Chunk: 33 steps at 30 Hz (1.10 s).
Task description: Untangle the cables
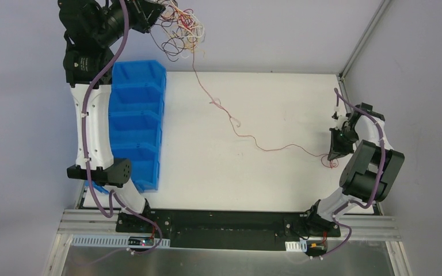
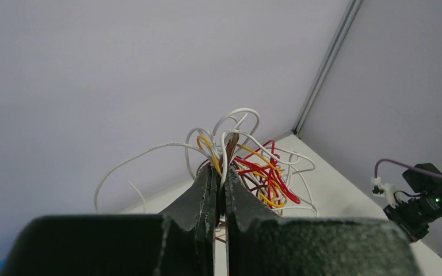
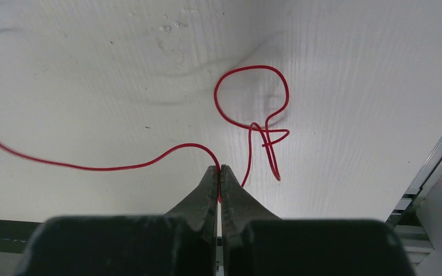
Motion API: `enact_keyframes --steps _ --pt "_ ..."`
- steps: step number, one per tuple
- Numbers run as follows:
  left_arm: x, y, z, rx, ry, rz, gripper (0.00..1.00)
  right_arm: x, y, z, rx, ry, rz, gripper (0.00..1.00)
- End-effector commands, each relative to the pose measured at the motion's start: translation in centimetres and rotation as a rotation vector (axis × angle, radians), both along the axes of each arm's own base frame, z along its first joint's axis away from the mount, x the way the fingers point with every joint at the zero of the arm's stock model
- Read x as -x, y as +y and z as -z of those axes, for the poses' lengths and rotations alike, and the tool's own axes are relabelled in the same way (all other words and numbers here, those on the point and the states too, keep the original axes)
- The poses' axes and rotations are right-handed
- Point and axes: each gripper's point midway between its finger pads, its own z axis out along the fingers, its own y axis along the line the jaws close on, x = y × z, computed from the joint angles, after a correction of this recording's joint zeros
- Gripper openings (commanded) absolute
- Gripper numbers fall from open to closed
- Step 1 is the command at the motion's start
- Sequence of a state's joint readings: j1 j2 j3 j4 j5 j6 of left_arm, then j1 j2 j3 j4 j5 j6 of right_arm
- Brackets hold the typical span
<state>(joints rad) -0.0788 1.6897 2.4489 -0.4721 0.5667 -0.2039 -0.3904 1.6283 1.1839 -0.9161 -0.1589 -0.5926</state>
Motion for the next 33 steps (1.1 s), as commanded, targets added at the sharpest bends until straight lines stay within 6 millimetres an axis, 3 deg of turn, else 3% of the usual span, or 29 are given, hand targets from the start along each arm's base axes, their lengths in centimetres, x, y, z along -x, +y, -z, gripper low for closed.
enact_keyframes --steps 1,3,5,10,12,17,19,21,23,25,28,31,33 --pt "-0.1 0.1 -3.6 0.099 -0.087 -0.008 0.0 0.4 -1.0 -0.2 0.064 -0.006 -0.024 0.0" --pt "-0.1 -0.7 -3.3 0.12 -0.068 0.043 0.0 0.3 -0.3 -0.4 0.03 -0.013 -0.025 0.0" --pt "-0.4 -1.8 -1.5 0.126 -0.002 0.101 0.0 -0.3 0.3 -1.2 0.004 -0.04 -0.013 0.0" --pt "-1.2 -3.6 6.3 0.077 0.176 0.151 0.0 -2.6 1.7 -5.4 -0.062 -0.163 -0.018 0.0" --pt "-0.6 -4.2 9.7 0.037 0.234 0.161 0.0 -3.4 2.5 -7.5 -0.105 -0.222 -0.017 0.0" --pt "-0.1 -2.4 22.0 -0.09 0.443 0.049 0.0 -5.3 4.7 -13.3 -0.216 -0.365 -0.015 0.0" --pt "1.2 -1.7 28.5 -0.174 0.566 0.027 0.0 -6.0 5.6 -15.9 -0.268 -0.426 -0.021 0.0" --pt "3.1 -1.6 33.6 -0.267 0.661 0.052 0.0 -6.5 6.3 -18.2 -0.307 -0.478 -0.023 0.0" --pt "4.5 -1.0 38.1 -0.342 0.747 0.037 0.0 -7.1 6.5 -20.1 -0.318 -0.522 -0.018 0.0" --pt "5.1 0.1 41.1 -0.399 0.824 -0.004 0.0 -7.9 6.1 -21.8 -0.316 -0.566 0.003 0.0" --pt "5.2 1.7 44.2 -0.495 0.901 -0.047 0.0 -9.4 5.2 -26.5 -0.315 -0.691 0.043 0.0" --pt "4.8 3.3 46.8 -0.591 0.949 -0.091 0.0 -11.9 3.2 -33.9 -0.288 -0.908 0.122 0.0" --pt "4.7 3.7 47.8 -0.624 0.97 -0.093 0.0 -12.4 2.3 -40.0 -0.274 -1.081 0.157 0.0"
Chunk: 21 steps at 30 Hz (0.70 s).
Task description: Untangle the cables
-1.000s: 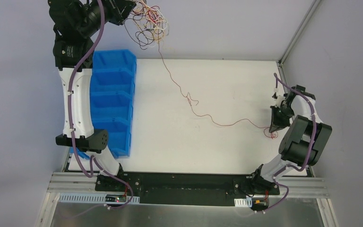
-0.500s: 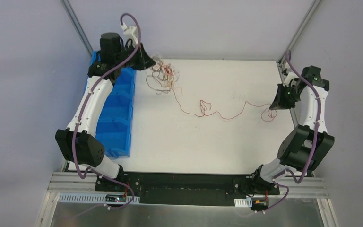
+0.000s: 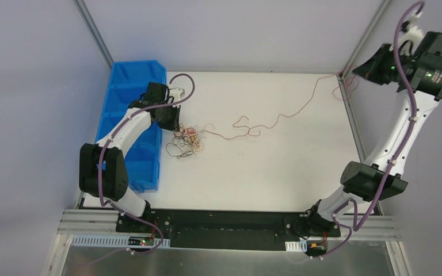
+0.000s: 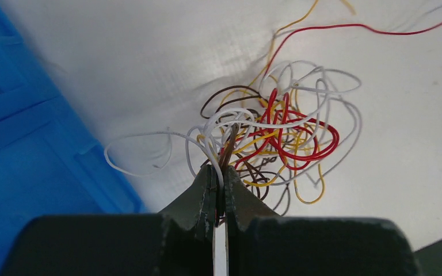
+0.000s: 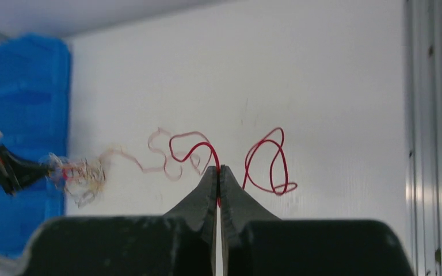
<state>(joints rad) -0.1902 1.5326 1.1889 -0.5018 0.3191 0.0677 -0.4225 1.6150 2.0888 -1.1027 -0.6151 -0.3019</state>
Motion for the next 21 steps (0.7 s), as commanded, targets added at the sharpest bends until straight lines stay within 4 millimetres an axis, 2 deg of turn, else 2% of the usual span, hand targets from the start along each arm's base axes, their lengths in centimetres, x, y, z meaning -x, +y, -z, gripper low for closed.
enact_keyframes --steps 1,3,5,9,11,14,16,19,21 --pt "-0.9 2.3 2.3 -0.159 0.018 0.018 0.0 -1.4 -1.4 -13.1 -0.058 -0.364 0.126 0.0" --pt "-1.2 2.3 2.9 -0.176 0.031 0.026 0.0 -1.4 -1.6 -16.3 -0.083 -0.461 0.164 0.0" --pt "-1.6 2.7 3.7 -0.224 0.045 0.034 0.0 -1.1 -2.7 -18.8 -0.044 -0.557 0.24 0.0" --pt "-2.0 3.4 5.1 -0.284 0.081 0.039 0.0 0.0 -5.4 -22.6 0.006 -0.722 0.386 0.0" --pt "-2.1 3.4 5.5 -0.297 0.088 0.042 0.0 0.2 -6.2 -23.3 0.033 -0.754 0.428 0.0" --pt "-2.2 3.8 6.4 -0.347 0.102 0.052 0.0 0.4 -9.7 -24.4 0.112 -0.796 0.581 0.0" --pt "-2.3 4.3 7.0 -0.377 0.113 0.053 0.0 1.0 -11.1 -25.4 0.113 -0.819 0.628 0.0" --pt "-2.6 5.2 7.7 -0.433 0.124 0.047 0.0 0.9 -11.6 -25.5 0.119 -0.821 0.638 0.0" --pt "-2.7 5.3 8.0 -0.45 0.127 0.055 0.0 0.5 -11.0 -25.0 0.082 -0.807 0.61 0.0"
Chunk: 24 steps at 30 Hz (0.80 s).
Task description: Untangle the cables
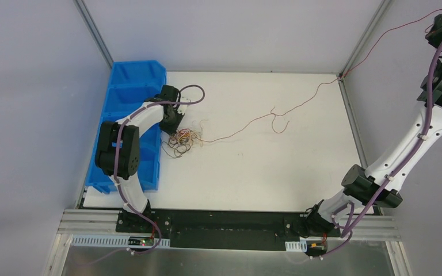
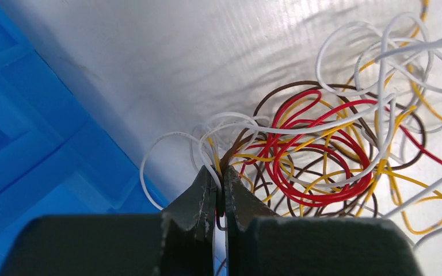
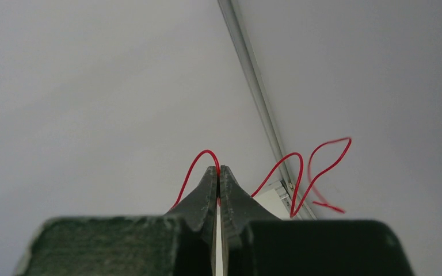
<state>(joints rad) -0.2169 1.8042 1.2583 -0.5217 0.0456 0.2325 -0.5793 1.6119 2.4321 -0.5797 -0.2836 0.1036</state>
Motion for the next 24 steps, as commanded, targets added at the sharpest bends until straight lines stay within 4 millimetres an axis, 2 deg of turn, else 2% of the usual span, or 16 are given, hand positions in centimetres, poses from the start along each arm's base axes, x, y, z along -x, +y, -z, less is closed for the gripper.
enact_keyframes --steps 1,4,10,12,14,18,19,22,24 --pt "-0.9 1.2 0.1 -0.097 0.0 0.022 0.0 0.3 0.5 -2.0 -0.026 -0.082 -0.018 0.0" --pt "-1.3 0.2 -0.2 -0.059 -0.003 0.023 0.0 -0.5 3.2 -0.5 -0.105 -0.056 -0.178 0.0" --pt "-0.4 -6.1 -3.2 0.228 -0.002 0.149 0.01 -2.1 10.8 2.2 -0.197 0.039 -0.494 0.0" --pt "-0.2 -7.9 -5.3 0.339 -0.016 0.173 0.27 -2.3 13.5 4.1 -0.258 0.101 -0.604 0.0" --pt "-0.2 -9.6 -8.3 0.456 -0.047 0.201 0.57 -2.1 16.5 6.0 -0.315 0.164 -0.714 0.0" --pt "-1.0 -13.6 -17.6 0.71 -0.191 0.295 0.96 -0.8 22.4 9.6 -0.385 0.283 -0.911 0.0" --pt "-1.3 -14.6 -20.2 0.769 -0.238 0.323 0.99 -0.2 23.8 10.2 -0.388 0.303 -0.952 0.0" --pt "-1.7 -18.0 -26.8 0.894 -0.344 0.424 0.99 0.9 27.2 12.4 -0.39 0.377 -1.048 0.0" --pt "-1.0 -20.6 -30.0 0.939 -0.387 0.514 0.99 1.4 28.8 13.7 -0.394 0.418 -1.091 0.0"
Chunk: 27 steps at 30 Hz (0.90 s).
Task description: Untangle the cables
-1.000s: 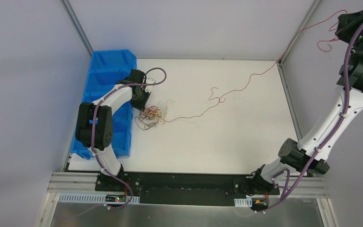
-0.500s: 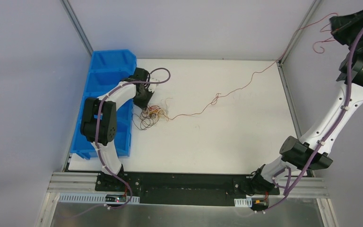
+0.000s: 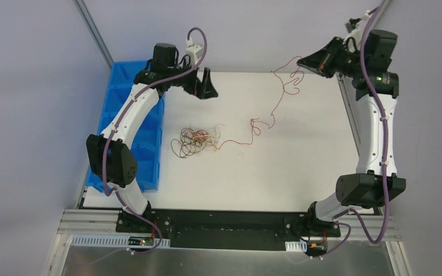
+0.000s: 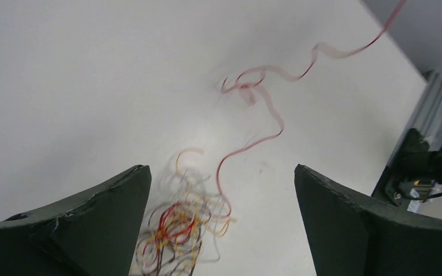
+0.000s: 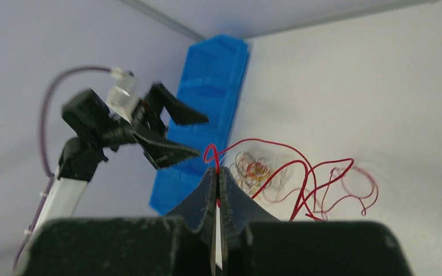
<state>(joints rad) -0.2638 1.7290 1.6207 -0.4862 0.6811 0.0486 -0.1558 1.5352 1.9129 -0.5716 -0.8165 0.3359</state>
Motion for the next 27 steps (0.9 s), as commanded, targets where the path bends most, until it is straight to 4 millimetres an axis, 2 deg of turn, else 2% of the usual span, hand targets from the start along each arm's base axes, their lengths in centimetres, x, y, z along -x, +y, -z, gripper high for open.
enact_keyframes --steps 1,3,5,8,11,15,22,27 --pt "2.9 -7.6 -12.4 0.252 -0.225 0.244 0.99 4.3 5.2 -0.9 -0.008 -0.039 -0.191 0.0" --pt "3.7 -9.9 -13.7 0.272 -0.279 0.302 0.99 4.7 6.6 -0.4 -0.012 -0.03 -0.236 0.0" --pt "4.2 -11.8 -14.0 0.293 -0.302 0.345 0.99 5.4 8.1 -0.6 -0.021 -0.038 -0.286 0.0" --pt "4.3 -13.5 -11.5 0.27 -0.289 0.384 0.99 5.6 9.3 -1.9 -0.04 -0.068 -0.309 0.0" --pt "3.7 -14.1 -7.8 0.272 -0.279 0.386 0.99 5.3 9.5 -3.4 -0.074 -0.086 -0.291 0.0" --pt "3.2 -15.1 -4.2 0.261 -0.315 0.366 0.99 5.0 9.5 -5.0 -0.094 -0.113 -0.269 0.0" --pt "1.5 -17.6 -1.2 0.281 -0.273 0.303 0.99 4.8 9.5 -6.7 -0.103 -0.136 -0.259 0.0" --pt "0.9 -19.4 0.5 0.314 -0.283 0.278 0.95 4.2 9.3 -7.7 -0.111 -0.154 -0.232 0.0"
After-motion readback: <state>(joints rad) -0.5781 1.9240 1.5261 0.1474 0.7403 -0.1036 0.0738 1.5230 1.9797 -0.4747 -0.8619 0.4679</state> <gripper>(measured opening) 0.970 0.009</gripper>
